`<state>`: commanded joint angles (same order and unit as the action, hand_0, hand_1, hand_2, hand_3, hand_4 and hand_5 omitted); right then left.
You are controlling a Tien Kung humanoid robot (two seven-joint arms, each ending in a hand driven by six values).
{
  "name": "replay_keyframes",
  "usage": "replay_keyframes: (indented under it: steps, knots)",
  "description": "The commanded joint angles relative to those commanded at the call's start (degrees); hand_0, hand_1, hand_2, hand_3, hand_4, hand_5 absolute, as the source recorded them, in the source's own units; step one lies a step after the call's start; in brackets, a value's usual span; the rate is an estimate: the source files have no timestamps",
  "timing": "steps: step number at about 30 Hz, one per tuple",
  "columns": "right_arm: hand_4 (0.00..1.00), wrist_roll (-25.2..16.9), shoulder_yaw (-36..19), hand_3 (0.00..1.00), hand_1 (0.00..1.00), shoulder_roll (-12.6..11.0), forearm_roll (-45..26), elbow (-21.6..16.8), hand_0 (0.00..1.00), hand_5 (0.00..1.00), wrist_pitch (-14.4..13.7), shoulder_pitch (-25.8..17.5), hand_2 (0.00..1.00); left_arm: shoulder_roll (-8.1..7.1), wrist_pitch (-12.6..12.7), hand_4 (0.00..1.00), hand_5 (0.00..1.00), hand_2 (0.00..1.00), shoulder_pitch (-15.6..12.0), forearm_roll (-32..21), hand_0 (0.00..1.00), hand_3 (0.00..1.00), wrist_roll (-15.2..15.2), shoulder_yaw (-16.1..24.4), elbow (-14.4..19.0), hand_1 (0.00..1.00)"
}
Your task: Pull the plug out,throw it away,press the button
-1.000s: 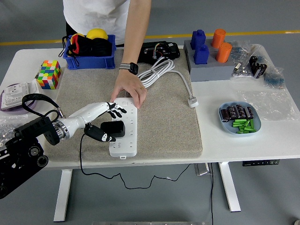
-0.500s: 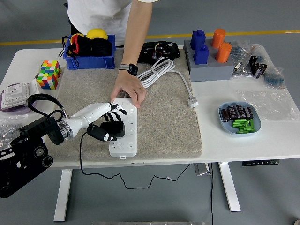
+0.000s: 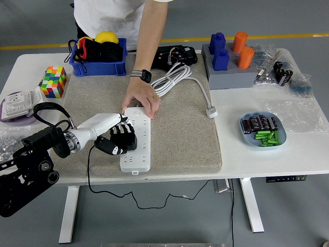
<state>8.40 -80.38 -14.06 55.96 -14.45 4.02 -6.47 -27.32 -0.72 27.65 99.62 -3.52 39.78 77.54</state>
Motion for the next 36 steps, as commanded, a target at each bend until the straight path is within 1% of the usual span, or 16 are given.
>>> replay_keyframes:
  steps: [10,13,15,17,18,20,23,24,25,28,29,30,35,36]
  knots:
    - [0.762,0.01,0.31,0.678,0.683,-0.03,-0.09,0.08,0.75,0.666,-0.01,-0.05,0.666,-0.37,0.6,0.734,0.002,0.403,-0.43,-0.28,0.378,0.541,1.12,1.3,2.07,0.319]
    - [0.763,0.0,0.4,0.678,0.684,0.02,-0.14,0.08,0.75,0.666,-0.01,-0.06,0.666,-0.5,0.95,0.721,0.002,0.394,-0.56,-0.77,0.375,0.536,1.6,2.33,2.57,0.315]
    - [0.763,0.0,0.57,0.678,0.684,0.07,-0.21,0.09,0.75,0.666,0.0,-0.06,0.666,-0.51,1.32,0.721,0.002,0.394,-0.59,-0.99,0.375,0.536,1.82,3.8,2.3,0.315]
    - [0.763,0.01,0.73,0.678,0.684,0.08,-0.26,0.12,0.75,0.666,0.02,-0.07,0.666,-0.44,1.57,0.721,0.002,0.394,-0.43,-1.3,0.375,0.536,1.84,4.8,1.43,0.315]
    - [0.763,0.01,0.8,0.678,0.684,0.08,-0.3,0.1,0.75,0.666,0.02,-0.08,0.666,-0.3,1.68,0.718,0.002,0.392,-0.21,-0.49,0.403,0.535,1.81,5.71,0.15,0.317]
    - [0.763,-0.01,0.82,0.678,0.684,0.09,-0.35,0.11,0.75,0.666,-0.01,-0.12,0.666,-0.2,1.89,0.718,0.002,0.392,0.16,-0.36,0.403,0.535,2.17,6.54,-1.77,0.317]
    - [0.763,0.01,0.98,0.678,0.684,0.08,-0.4,0.13,0.75,0.666,0.01,-0.13,0.666,-0.13,2.4,0.718,0.002,0.392,0.6,0.11,0.403,0.535,2.98,7.08,-4.42,0.317]
    - [0.763,0.0,0.96,0.677,0.684,0.09,-0.43,0.13,0.75,0.666,-0.01,-0.13,0.666,-0.02,2.48,0.731,0.002,0.413,0.74,-0.03,0.423,0.552,3.26,7.25,-5.5,0.341]
    - [0.763,0.01,0.94,0.677,0.684,0.12,-0.42,0.17,0.75,0.666,-0.01,-0.13,0.666,0.11,2.62,0.731,0.002,0.413,0.85,-0.05,0.423,0.552,3.47,7.34,-6.42,0.341]
    - [0.763,0.01,0.99,0.677,0.684,0.15,-0.48,0.17,0.75,0.666,0.01,-0.14,0.666,0.4,2.96,0.731,0.002,0.413,1.11,0.21,0.423,0.552,3.73,7.37,-8.33,0.341]
    - [0.763,0.0,0.99,0.677,0.684,0.16,-0.52,0.16,0.75,0.666,0.0,-0.15,0.666,0.6,2.93,0.731,0.002,0.413,1.26,0.54,0.423,0.552,3.73,7.35,-9.56,0.341]
    - [0.762,0.0,0.99,0.677,0.683,0.16,-0.53,0.15,0.75,0.665,0.0,-0.15,0.666,0.67,2.92,0.774,0.002,0.46,1.33,0.46,0.479,0.564,3.76,7.3,-10.14,0.421]
    - [0.762,0.01,1.03,0.677,0.683,0.18,-0.58,0.19,0.75,0.665,0.0,-0.16,0.666,0.92,2.82,0.774,0.002,0.46,1.78,-1.05,0.479,0.564,4.17,6.48,-12.94,0.421]
    - [0.762,0.01,1.05,0.677,0.682,0.18,-0.6,0.19,0.75,0.665,0.01,-0.17,0.666,0.94,2.82,0.791,0.002,0.497,1.81,-1.28,0.523,0.575,4.23,6.39,-13.15,0.471]
